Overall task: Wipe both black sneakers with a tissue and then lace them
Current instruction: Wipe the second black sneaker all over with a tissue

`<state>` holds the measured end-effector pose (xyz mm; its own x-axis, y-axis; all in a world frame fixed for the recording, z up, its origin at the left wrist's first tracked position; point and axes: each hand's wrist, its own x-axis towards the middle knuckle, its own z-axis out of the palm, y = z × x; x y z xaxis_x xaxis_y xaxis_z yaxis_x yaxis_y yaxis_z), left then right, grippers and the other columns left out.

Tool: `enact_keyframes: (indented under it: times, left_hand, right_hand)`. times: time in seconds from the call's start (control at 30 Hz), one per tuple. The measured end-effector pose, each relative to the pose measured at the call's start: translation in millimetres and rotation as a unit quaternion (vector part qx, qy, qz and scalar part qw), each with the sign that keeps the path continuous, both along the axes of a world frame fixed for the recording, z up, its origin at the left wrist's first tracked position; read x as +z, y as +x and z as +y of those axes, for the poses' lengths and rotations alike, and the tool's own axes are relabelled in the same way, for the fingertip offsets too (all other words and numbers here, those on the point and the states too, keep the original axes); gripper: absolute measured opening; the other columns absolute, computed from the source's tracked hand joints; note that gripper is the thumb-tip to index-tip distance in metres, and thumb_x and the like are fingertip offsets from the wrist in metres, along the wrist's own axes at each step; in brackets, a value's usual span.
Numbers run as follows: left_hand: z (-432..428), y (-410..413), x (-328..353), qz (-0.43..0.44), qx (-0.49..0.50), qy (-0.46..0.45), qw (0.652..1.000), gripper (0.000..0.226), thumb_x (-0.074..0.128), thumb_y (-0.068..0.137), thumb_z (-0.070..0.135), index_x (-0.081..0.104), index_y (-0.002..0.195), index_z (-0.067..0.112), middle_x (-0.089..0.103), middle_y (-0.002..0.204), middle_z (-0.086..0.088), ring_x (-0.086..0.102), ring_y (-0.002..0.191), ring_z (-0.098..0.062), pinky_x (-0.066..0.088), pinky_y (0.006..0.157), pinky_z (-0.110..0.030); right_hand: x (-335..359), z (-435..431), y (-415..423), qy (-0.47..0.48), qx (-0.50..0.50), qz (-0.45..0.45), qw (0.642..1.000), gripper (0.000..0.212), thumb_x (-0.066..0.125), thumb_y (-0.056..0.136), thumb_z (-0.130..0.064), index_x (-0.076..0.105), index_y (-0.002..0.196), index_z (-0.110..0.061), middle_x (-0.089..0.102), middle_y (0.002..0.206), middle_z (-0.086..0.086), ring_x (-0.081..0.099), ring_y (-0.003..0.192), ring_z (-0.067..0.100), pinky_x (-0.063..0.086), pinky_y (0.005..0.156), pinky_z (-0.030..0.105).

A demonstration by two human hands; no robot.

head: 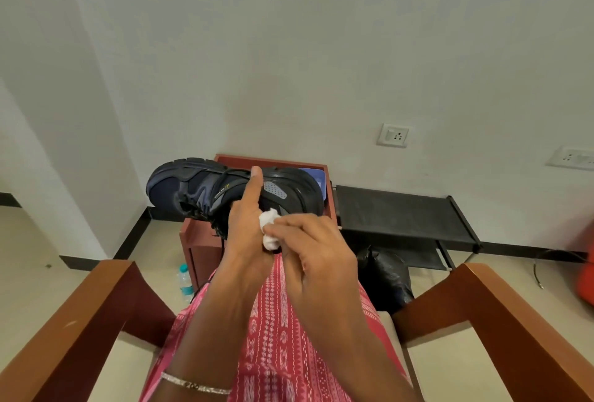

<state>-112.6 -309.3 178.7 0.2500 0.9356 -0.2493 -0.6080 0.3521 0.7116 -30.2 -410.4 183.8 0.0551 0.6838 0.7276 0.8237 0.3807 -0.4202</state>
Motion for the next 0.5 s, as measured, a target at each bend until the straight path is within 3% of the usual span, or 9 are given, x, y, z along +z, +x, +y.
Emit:
enact_keyframes:
  times: [0.07, 0.1, 0.17, 0.3, 0.5]
  left_hand:
    - [-2.0, 3.0, 3.7, -0.023, 0.0, -0.016, 1.0, 0.074, 0.084, 0.067, 0.06, 0.064, 0.117, 0.009, 0.063, 0.111, -0.014, 0.064, 0.09, -0.022, 0.055, 0.081, -0.035]
    - [-2.6, 5.0, 3.9, -0.02, 0.018, -0.009, 1.0, 0.065, 0.083, 0.07, 0.056, 0.066, 0.109, 0.006, 0.065, 0.105, -0.015, 0.064, 0.089, -0.024, 0.053, 0.082, -0.038]
    - [-4.8, 10.6, 3.7, 0.014, 0.054, 0.004, 0.998, 0.042, 0.071, 0.086, 0.046, 0.066, 0.082, 0.005, 0.066, 0.08, -0.011, 0.066, 0.072, -0.022, 0.055, 0.071, -0.034]
    - [-11.3, 17.0, 6.1, 0.034, 0.077, 0.025, 0.996, 0.04, 0.06, 0.097, 0.039, 0.065, 0.07, 0.01, 0.064, 0.067, -0.007, 0.066, 0.06, -0.018, 0.055, 0.061, -0.03]
    - [-8.9, 11.6, 13.5, 0.042, 0.115, -0.003, 0.993, 0.037, 0.065, 0.094, 0.041, 0.067, 0.089, 0.004, 0.073, 0.089, -0.013, 0.07, 0.07, -0.023, 0.057, 0.074, -0.039]
  right_hand:
    - [-1.6, 0.7, 3.5, -0.004, -0.004, 0.001, 1.0, 0.023, 0.066, 0.087, -0.005, 0.075, 0.105, -0.014, 0.069, 0.105, -0.004, 0.06, 0.098, 0.01, 0.044, 0.091, 0.014]
    - [0.4, 5.2, 5.7, -0.008, -0.01, 0.006, 1.0, 0.022, 0.067, 0.086, -0.005, 0.075, 0.105, -0.014, 0.069, 0.104, -0.004, 0.06, 0.097, 0.01, 0.043, 0.091, 0.012]
    - [7.5, 19.5, 8.7, -0.011, -0.029, 0.015, 0.999, 0.022, 0.07, 0.086, -0.005, 0.076, 0.106, -0.013, 0.07, 0.102, -0.003, 0.061, 0.096, 0.012, 0.042, 0.09, 0.01]
    - [14.4, 36.3, 8.4, -0.015, -0.036, 0.028, 0.999, 0.022, 0.07, 0.088, -0.003, 0.076, 0.106, -0.013, 0.07, 0.102, -0.002, 0.061, 0.098, 0.015, 0.05, 0.086, 0.021]
    - [-5.7, 3.1, 8.8, -0.009, -0.017, 0.075, 0.997, 0.027, 0.07, 0.088, 0.001, 0.075, 0.109, -0.015, 0.07, 0.104, -0.005, 0.064, 0.099, 0.006, 0.047, 0.091, 0.01]
